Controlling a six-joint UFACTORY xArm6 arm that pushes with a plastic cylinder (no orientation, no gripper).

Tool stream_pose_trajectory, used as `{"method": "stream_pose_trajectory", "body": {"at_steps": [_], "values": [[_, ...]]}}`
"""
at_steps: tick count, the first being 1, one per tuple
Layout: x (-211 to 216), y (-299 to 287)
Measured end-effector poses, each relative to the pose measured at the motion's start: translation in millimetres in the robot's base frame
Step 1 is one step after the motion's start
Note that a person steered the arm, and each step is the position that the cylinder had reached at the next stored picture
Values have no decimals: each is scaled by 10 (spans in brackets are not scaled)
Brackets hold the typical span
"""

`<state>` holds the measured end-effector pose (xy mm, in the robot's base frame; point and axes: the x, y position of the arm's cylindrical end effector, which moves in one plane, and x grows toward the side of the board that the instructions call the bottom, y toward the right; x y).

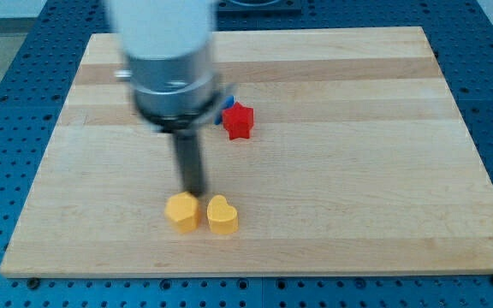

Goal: Drag the heart diagonal to the red satr

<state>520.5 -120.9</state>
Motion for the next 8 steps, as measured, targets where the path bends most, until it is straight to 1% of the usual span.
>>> {"method": "stream_pose_trajectory", "body": {"at_steps": [1,2,3,4,5,6,7,8], "values": [[70,-794],[369,-1018],[670,-606],[639,242],[467,1042],[351,1336],[443,1344],[723,1520]]}}
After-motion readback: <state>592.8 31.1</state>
